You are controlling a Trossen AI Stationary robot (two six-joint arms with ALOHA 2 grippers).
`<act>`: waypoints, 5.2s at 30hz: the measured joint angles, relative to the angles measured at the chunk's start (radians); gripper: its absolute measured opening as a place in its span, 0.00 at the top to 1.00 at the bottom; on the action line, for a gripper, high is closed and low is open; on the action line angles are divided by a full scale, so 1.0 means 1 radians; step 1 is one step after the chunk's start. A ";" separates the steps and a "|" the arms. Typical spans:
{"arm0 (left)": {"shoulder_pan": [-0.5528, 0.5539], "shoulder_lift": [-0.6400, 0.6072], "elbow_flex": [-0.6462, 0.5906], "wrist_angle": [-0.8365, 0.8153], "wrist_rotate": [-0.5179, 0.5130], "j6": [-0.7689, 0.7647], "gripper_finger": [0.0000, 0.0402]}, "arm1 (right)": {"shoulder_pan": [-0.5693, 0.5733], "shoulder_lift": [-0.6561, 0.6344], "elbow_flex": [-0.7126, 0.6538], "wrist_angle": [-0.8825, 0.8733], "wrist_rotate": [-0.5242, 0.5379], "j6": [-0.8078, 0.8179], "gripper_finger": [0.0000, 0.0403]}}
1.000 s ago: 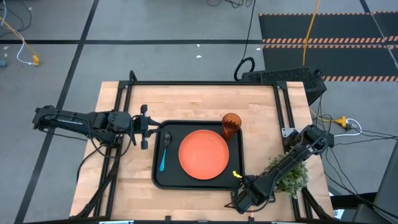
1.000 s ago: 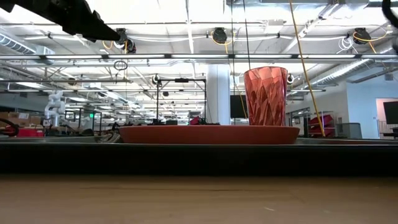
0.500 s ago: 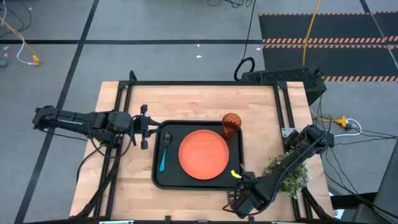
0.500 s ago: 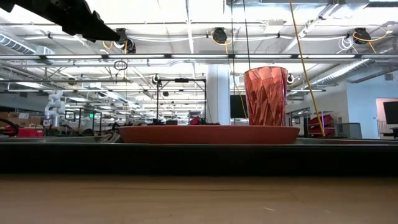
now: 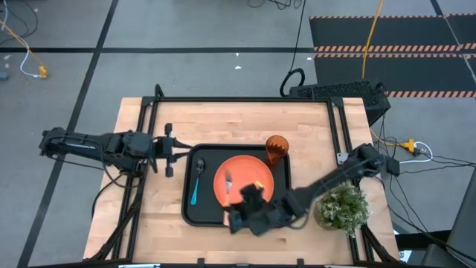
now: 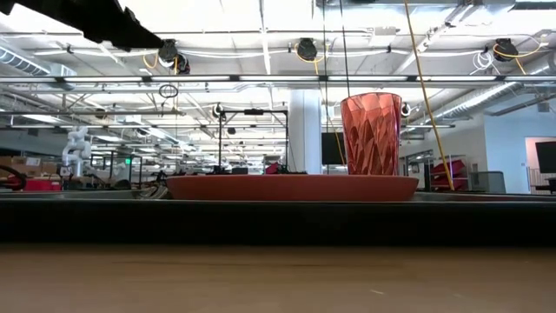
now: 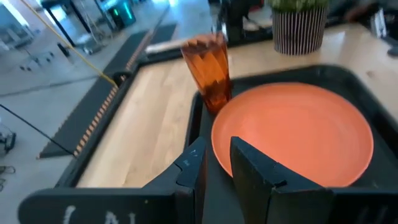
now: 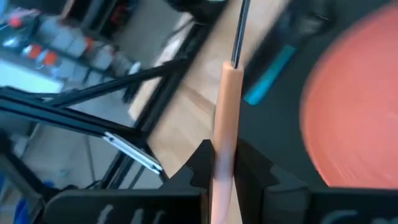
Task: Pick and place plate/cup/fork/spoon on tray
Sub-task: Put the pink fork on the black serving tray
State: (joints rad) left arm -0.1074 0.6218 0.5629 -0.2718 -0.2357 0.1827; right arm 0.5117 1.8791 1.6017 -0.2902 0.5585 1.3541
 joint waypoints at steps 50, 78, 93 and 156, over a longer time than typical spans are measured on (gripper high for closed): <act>0.001 -0.406 0.000 0.141 -0.054 0.137 0.81 | -0.277 0.334 -0.005 0.417 -0.372 -0.510 0.95; 0.001 -0.406 0.000 0.140 -0.054 0.136 0.81 | -0.282 0.334 -0.005 0.459 -0.377 -0.529 0.78; 0.001 -0.406 0.000 0.105 -0.123 0.153 0.81 | -0.326 0.178 -0.005 0.544 -0.287 -1.030 0.78; -0.365 0.734 0.183 -0.434 0.112 -0.450 0.75 | -0.254 -0.197 -0.006 -0.105 0.021 -1.380 0.78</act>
State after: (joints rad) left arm -0.4727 1.3554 0.7464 -0.7057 -0.1238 -0.2676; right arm 0.2573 1.6821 1.5955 -0.3950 0.5798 -0.0261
